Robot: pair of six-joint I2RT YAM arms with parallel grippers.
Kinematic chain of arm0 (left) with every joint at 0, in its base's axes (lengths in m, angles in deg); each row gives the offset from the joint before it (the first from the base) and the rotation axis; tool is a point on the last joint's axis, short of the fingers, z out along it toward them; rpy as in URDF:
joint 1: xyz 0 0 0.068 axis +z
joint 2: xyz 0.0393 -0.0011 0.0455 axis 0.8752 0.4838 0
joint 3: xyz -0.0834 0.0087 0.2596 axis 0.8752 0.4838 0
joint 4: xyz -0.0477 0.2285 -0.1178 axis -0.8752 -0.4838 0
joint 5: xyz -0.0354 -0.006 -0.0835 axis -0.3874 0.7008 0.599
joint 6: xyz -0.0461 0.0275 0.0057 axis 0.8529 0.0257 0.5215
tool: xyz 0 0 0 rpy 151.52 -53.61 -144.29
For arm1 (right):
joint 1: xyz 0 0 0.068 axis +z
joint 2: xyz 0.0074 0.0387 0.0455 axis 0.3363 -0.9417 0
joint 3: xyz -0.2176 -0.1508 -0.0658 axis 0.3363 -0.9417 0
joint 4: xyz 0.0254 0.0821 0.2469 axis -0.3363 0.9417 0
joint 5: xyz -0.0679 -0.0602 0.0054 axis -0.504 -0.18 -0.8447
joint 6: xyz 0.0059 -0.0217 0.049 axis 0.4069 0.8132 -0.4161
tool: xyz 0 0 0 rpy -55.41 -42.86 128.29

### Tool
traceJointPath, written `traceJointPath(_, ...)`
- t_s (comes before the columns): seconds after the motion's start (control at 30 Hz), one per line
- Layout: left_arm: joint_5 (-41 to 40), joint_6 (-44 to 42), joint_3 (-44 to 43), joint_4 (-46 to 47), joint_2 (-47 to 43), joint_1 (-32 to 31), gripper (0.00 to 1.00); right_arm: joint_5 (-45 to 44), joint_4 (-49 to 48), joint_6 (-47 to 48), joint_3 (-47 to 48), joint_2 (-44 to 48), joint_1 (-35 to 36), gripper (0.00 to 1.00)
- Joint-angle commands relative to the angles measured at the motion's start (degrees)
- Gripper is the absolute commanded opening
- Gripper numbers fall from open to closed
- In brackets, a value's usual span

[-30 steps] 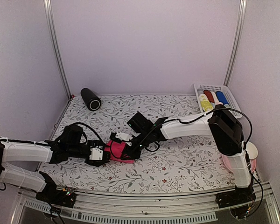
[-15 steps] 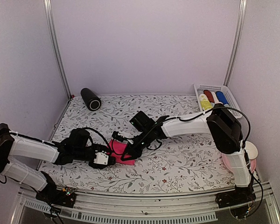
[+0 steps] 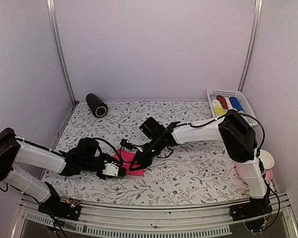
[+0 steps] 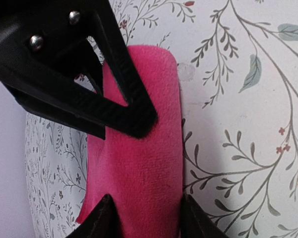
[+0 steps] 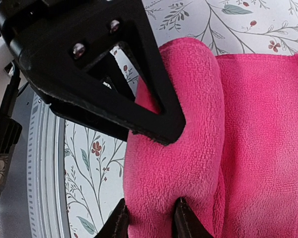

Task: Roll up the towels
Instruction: Roll the towel at the center of the board.

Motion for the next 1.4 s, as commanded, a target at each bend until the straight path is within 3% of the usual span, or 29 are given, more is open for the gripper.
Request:
traceJointPath(0.0, -2.08, 0.17, -1.20, 0.24, 1.87, -1.11, 0.39, 2.99, 4.38, -0.29, 1.24, -2.54, 0.20, 0.28)
traceJointPath(0.23, -3.44, 0.67, -3.86, -4.16, 4.20, -1.19, 0.25, 1.11, 5.26, 0.18, 1.98, -2.73, -0.25, 0.32)
traceJointPath(0.7, 7.45, 1.48, -22.62, -32.76, 12.82, 4.60, 0.25, -3.94, 2.22, -3.42, -1.37, 6.49, -5.68, 0.66)
traceJointPath(0.97, 8.44, 0.71, -30.64, -41.85, 19.93, 6.00, 0.27, -0.68, 1.92, -5.19, -1.31, 5.71, -9.30, 0.74)
traceJointPath(1.37, 7.96, 0.24, -39.49, -50.90, 25.94, 7.00, 0.28, 6.12, 5.93, -3.39, 3.41, -1.48, -10.28, 0.78)
